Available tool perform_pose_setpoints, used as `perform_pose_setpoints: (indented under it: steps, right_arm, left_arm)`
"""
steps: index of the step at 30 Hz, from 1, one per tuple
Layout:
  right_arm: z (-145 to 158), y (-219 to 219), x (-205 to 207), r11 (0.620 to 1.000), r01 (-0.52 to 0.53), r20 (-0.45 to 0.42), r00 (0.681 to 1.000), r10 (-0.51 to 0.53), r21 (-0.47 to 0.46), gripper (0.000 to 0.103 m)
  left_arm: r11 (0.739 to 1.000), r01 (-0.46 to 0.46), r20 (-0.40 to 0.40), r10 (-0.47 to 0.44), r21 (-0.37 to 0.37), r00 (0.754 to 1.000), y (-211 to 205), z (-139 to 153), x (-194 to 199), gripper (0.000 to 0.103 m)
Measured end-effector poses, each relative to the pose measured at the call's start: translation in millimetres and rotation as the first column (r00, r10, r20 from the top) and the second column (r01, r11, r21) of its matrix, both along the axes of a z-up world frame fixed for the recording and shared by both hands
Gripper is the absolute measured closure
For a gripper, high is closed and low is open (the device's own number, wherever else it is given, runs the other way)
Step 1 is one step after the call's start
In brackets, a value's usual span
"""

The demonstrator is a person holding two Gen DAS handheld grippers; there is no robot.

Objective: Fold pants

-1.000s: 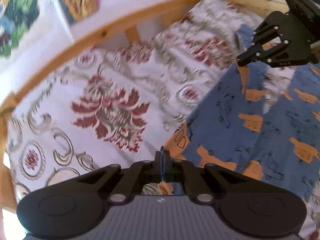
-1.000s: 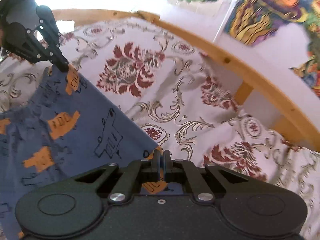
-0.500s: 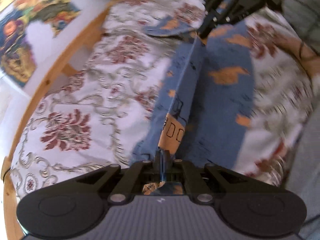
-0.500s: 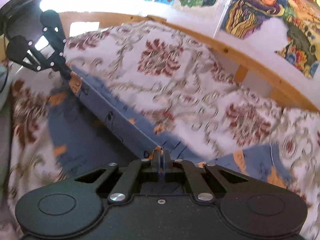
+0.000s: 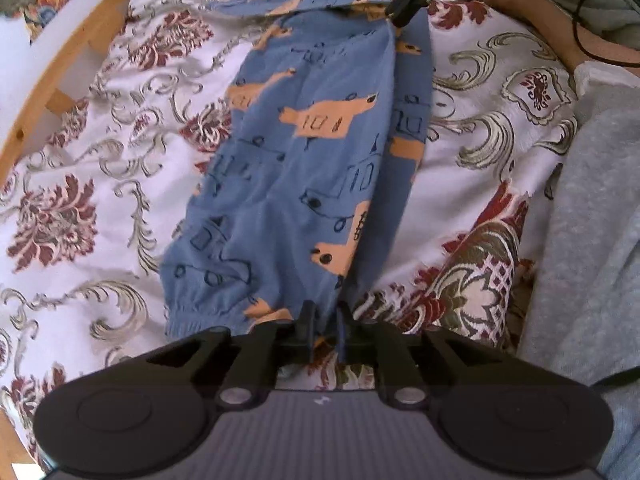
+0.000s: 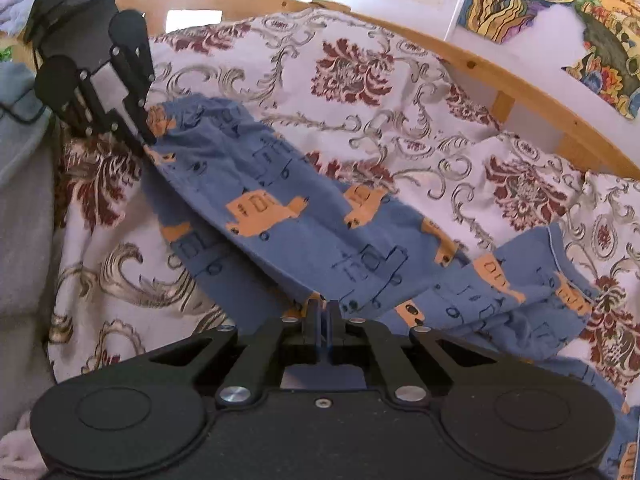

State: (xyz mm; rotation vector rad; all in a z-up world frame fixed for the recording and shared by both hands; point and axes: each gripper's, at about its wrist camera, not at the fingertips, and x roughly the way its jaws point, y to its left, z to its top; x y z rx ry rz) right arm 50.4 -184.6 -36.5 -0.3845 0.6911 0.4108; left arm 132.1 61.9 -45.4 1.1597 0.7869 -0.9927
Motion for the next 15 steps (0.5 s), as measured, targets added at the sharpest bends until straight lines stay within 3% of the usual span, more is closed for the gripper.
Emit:
perform_pose_setpoints:
  steps: [2,4,6,9,14,15]
  right_arm:
    - [-5,4,-3,1.000,-0.011,-0.005,1.000,0.011,-0.029,0.102]
    - [-10,8,-4,0.998,-0.029,-0.019,0.999,0.028,-0.057,0.103]
    - [-17,11,-4,0.996,-0.046,-0.060,0.997,0.042,-0.076,0.101]
    - [-19,9,-5,0.998,-0.048,-0.080,0.996,0.044,-0.051,0.084]
    - [-4,-2,-10,0.999,-0.004,-0.096,0.995,0.009,0.050,0.028]
    - [-1,-6,-10,0.998,0.014,-0.089,0.996,-0.009,0.066,0.024]
  left_arm:
    - [1.000,-0.001,-0.014,0.002,0.011,1.000,0,-1,0,0.087]
    - [1.000,-0.001,-0.034,0.002,0.020,0.999,0,1,0,0.075]
    - [0.999,0.003,-0.052,-0.001,0.032,0.999,-2,3,-1,0.054]
    - [1.000,-0.012,-0.059,0.013,0.019,0.998,-6,13,-2,0.041]
    - [0.994,-0.062,-0.057,0.057,-0.095,0.997,-10,55,-2,0.018]
    - [0.988,-0.080,-0.064,0.071,-0.136,0.995,-13,65,-3,0.013]
